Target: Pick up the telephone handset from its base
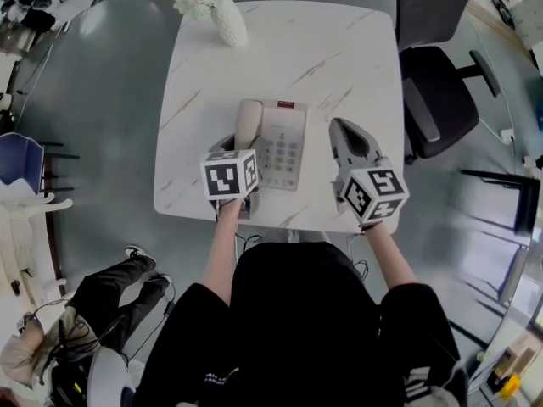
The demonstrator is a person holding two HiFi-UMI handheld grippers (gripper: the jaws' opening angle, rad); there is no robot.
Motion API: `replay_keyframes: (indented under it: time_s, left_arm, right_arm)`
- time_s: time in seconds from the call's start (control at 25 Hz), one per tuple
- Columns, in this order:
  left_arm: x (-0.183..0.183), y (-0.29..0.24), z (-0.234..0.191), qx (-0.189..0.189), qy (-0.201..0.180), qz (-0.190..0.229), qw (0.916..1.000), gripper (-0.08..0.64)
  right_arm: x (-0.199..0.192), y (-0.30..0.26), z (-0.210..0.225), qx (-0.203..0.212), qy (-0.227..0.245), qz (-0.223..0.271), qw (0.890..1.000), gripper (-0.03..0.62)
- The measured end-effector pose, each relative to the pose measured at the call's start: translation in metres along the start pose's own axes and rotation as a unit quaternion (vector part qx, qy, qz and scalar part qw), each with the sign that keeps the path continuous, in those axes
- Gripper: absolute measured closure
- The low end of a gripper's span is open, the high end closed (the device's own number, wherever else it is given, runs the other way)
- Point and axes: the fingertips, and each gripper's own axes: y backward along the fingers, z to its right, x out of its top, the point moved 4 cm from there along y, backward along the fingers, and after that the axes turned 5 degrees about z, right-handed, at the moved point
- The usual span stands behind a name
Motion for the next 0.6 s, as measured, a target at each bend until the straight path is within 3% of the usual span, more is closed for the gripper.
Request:
replay_keyframes:
  time_s: [0.16, 0.6]
  left_arm:
    - [0.005, 0.007, 0.001, -0.010, 0.020, 0.022, 0.9995, 0.350]
    - [0.020, 0.043, 0.011, -0.039, 0.028, 0.101, 0.9937, 0.350]
  right_arm:
    - [0.004, -0.001, -0.003, 0.003, 0.002, 0.005, 1.000, 0.601]
    - [0.021, 0.005, -0.012, 0.019, 0.019, 0.017, 0.999, 0.601]
